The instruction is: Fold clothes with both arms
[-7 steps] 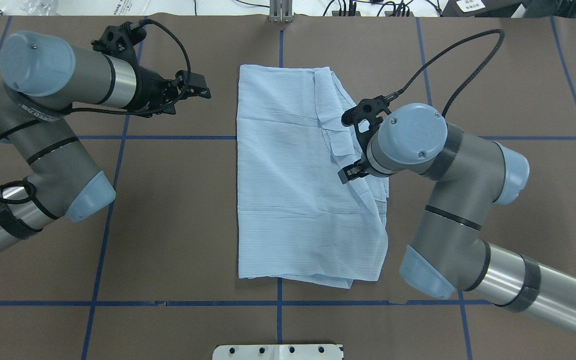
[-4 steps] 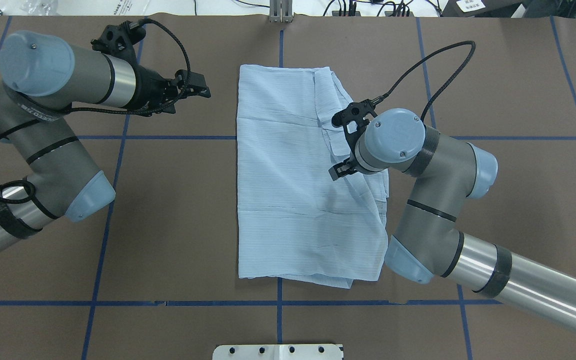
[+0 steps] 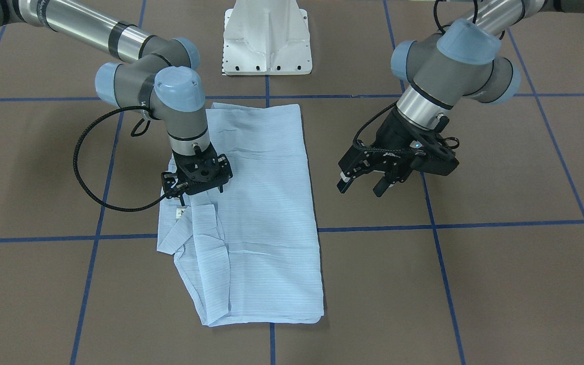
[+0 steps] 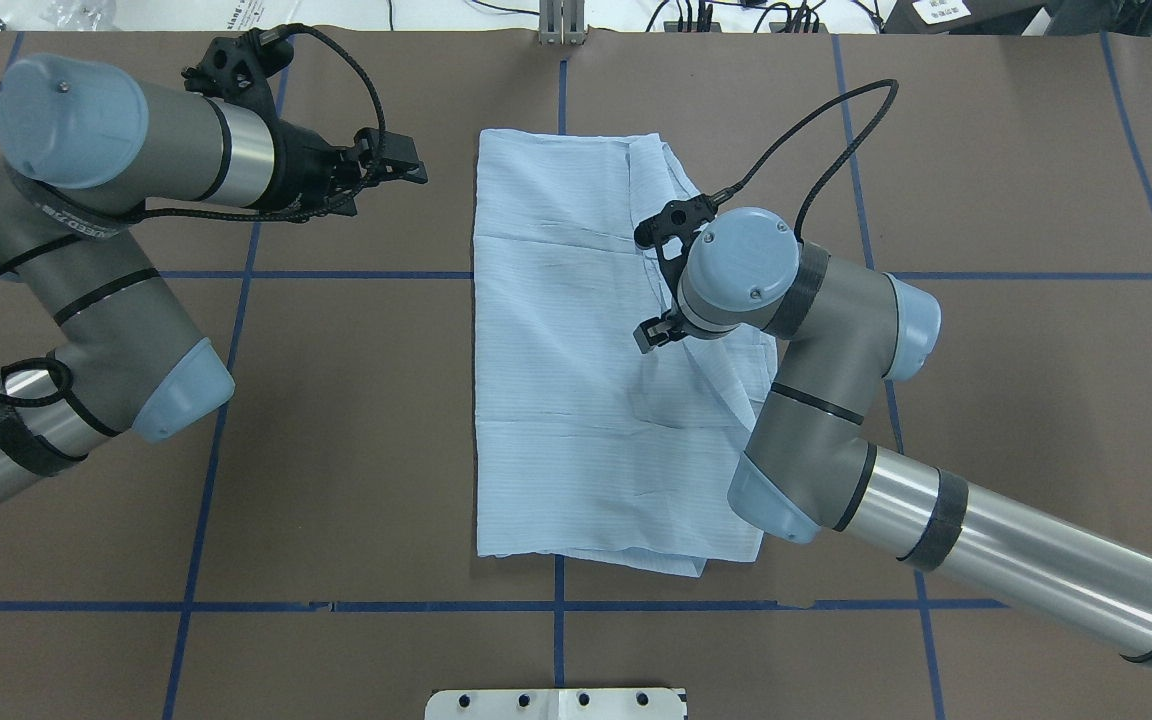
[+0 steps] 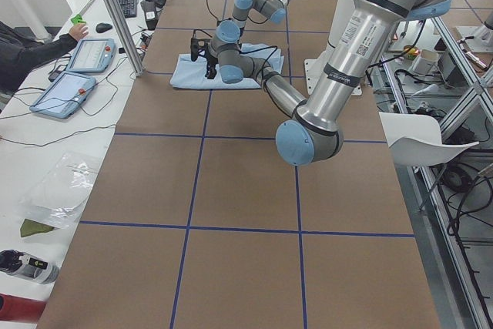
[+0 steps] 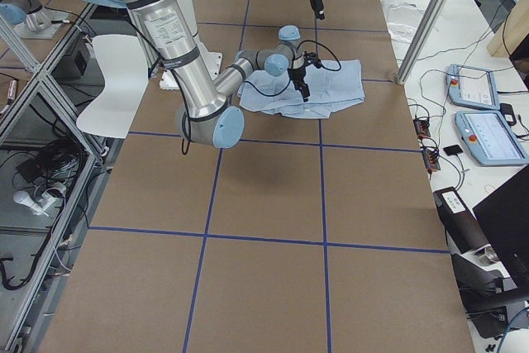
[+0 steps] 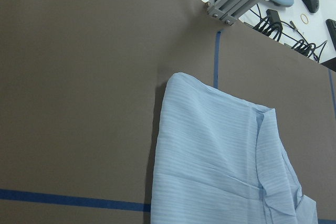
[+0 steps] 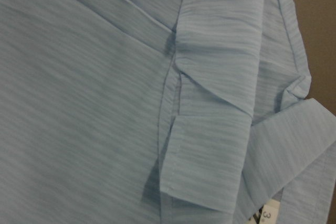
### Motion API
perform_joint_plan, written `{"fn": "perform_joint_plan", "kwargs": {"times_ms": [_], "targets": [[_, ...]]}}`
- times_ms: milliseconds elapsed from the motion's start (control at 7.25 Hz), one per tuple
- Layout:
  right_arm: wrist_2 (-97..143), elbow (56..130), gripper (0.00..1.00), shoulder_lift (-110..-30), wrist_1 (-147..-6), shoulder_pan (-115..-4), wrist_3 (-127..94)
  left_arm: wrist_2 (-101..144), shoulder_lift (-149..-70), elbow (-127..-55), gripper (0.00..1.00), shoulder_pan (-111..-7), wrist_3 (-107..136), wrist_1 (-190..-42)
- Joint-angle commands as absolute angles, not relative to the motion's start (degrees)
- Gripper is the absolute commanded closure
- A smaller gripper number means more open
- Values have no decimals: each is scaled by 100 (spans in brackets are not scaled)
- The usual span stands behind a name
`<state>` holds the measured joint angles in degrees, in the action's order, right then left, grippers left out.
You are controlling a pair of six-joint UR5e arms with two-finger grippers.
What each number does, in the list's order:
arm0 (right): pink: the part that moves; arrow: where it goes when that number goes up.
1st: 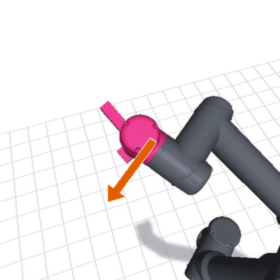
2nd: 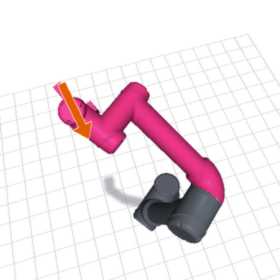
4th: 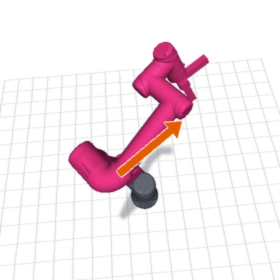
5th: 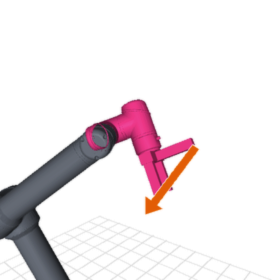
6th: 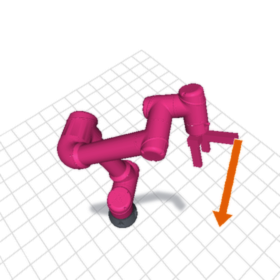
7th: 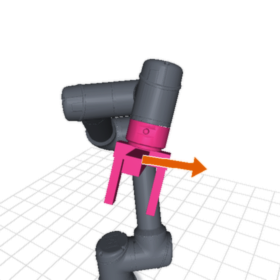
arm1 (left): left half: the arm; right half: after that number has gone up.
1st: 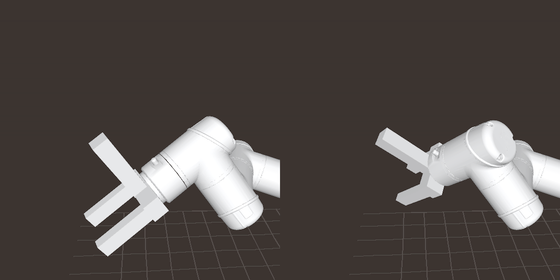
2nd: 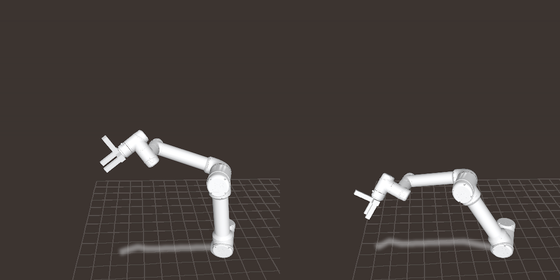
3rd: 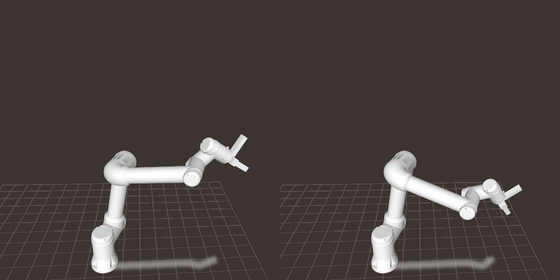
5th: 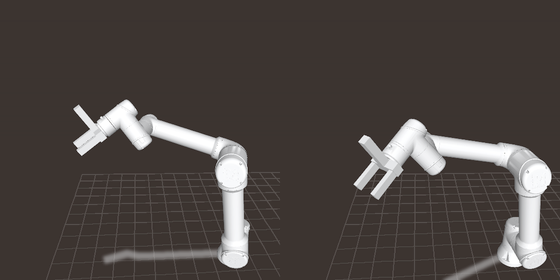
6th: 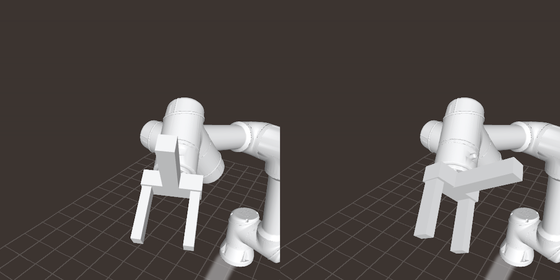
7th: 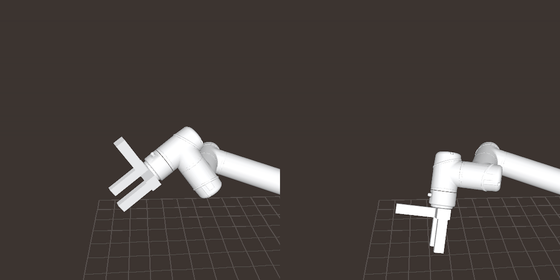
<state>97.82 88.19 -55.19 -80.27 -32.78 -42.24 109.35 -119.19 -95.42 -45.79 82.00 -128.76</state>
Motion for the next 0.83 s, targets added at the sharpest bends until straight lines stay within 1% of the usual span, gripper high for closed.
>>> {"fn": "perform_joint_plan", "kwargs": {"times_ms": [0,689], "targets": [[9888,8780,0,-5633,-8033,-3322,-4123,10934,-11953,-9554,0,-4579,8200,-12876],[10081,8780,0,-5766,-8095,-3471,-3903,10934,-11988,-9562,0,-4579,8209,-12876]]}}
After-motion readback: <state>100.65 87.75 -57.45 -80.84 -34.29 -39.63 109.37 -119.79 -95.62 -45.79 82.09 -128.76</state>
